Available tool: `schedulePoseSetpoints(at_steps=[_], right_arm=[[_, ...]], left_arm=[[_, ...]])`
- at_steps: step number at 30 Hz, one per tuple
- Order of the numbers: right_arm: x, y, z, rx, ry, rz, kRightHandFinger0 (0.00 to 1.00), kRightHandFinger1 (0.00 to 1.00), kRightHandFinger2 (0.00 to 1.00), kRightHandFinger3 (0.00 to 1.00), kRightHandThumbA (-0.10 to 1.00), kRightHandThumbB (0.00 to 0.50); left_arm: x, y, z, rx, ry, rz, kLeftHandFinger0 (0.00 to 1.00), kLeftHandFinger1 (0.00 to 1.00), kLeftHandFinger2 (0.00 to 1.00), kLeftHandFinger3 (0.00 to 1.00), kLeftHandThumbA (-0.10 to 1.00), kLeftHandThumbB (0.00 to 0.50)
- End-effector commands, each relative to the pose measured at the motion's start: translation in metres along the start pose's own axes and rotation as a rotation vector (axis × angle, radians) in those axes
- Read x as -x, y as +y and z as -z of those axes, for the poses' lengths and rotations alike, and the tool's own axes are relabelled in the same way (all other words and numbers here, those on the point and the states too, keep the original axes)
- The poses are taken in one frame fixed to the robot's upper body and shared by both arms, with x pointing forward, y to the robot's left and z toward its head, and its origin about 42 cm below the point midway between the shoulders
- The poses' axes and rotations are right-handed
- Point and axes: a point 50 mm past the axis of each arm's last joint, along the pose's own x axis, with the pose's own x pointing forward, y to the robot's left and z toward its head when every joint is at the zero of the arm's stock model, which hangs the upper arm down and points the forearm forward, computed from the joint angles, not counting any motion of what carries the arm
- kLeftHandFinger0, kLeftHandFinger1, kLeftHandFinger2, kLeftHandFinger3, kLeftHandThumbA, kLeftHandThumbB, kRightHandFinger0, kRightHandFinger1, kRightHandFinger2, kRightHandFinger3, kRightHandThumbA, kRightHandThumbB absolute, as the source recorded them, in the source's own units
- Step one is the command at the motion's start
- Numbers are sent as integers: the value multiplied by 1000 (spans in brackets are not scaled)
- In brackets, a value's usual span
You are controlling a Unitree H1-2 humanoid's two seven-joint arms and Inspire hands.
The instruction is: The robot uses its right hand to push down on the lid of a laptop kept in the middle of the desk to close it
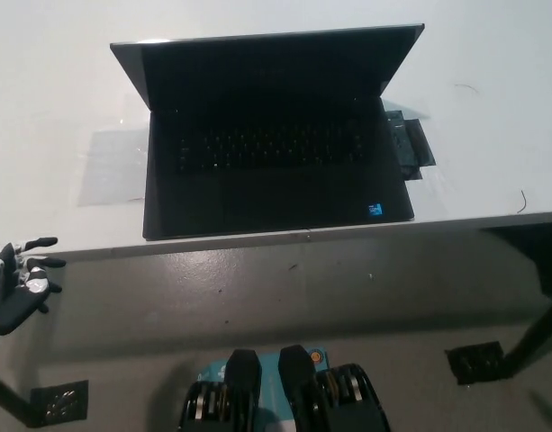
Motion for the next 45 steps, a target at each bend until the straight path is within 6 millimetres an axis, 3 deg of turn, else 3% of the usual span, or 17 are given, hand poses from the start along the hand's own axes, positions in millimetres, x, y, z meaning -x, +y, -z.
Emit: schedulePoseSetpoints(at_steps=[1, 3, 5, 9, 11, 13, 15, 16, 18, 20, 23, 27, 35, 40, 41, 43, 45], right_arm=[[-28, -13, -63, 18, -143, 30, 952, 897, 871, 985, 1000, 171], [-44, -12, -101, 97, -249, 11, 980, 898, 867, 991, 1000, 211], [-58, -7, -126, 57, -310, -19, 938, 878, 851, 977, 1000, 171], [-74, 8, -159, 90, -392, -55, 861, 854, 844, 940, 1000, 184], [-86, 25, -183, 141, -445, -110, 858, 850, 847, 939, 1000, 172], [-91, 44, -204, 166, -497, -165, 879, 854, 851, 939, 1000, 233], [-100, 63, -217, 154, -510, -208, 906, 895, 882, 963, 1000, 173], [-109, 79, -227, 159, -513, -241, 909, 900, 890, 973, 1000, 212], [-117, 90, -231, 171, -503, -252, 901, 886, 884, 970, 1000, 233], [-127, 118, -237, 156, -497, -306, 903, 886, 888, 974, 1000, 208], [-133, 137, -240, 154, -502, -342, 923, 893, 898, 980, 1000, 202], [-134, 166, -241, 153, -536, -405, 949, 892, 894, 954, 1000, 258], [-131, 213, -253, 167, -574, -483, 952, 863, 861, 936, 1000, 235], [-135, 243, -254, 114, -556, -534, 851, 852, 852, 947, 1000, 248], [-135, 260, -252, 136, -539, -564, 925, 899, 902, 982, 1000, 232], [-135, 259, -251, 133, -540, -560, 931, 903, 908, 986, 1000, 232], [-139, 277, -252, 170, -543, -573, 998, 881, 872, 956, 1000, 267]], left_arm=[[-1, 9, -10, -15, -41, -7, 339, 439, 586, 691, 50, 16], [0, 9, -10, -11, -42, -6, 330, 442, 601, 698, 48, 15], [0, 10, -10, -21, -38, -7, 323, 435, 597, 703, 50, 16], [-2, 11, -12, -53, -49, 4, 329, 439, 603, 708, 51, 6], [-3, 11, -13, -58, -58, 5, 338, 443, 605, 702, 39, 0], [-4, 10, -13, -54, -59, 9, 355, 459, 613, 701, 27, 0], [-4, 10, -14, -54, -59, 11, 360, 464, 624, 705, 28, 1], [-4, 10, -14, -46, -59, 13, 362, 466, 630, 705, 27, 4], [-5, 10, -15, -44, -57, 14, 361, 471, 641, 707, 23, 1], [-5, 10, -15, -62, -56, 12, 383, 491, 652, 724, 28, 2], [-5, 10, -17, -64, -56, 13, 399, 499, 652, 729, 37, 6], [-7, 10, -19, -62, -66, 22, 381, 482, 633, 720, 34, 4], [-11, 11, -24, -69, -59, 22, 372, 489, 616, 718, 53, 13], [-12, 10, -26, -73, -62, 35, 312, 456, 604, 727, 41, 1], [-12, 9, -26, -69, -61, 39, 264, 426, 573, 716, 30, 2], [-13, 9, -27, -72, -62, 42, 259, 424, 570, 714, 27, 2], [-15, 9, -29, -69, -66, 45, 315, 432, 572, 709, 8, 3]])
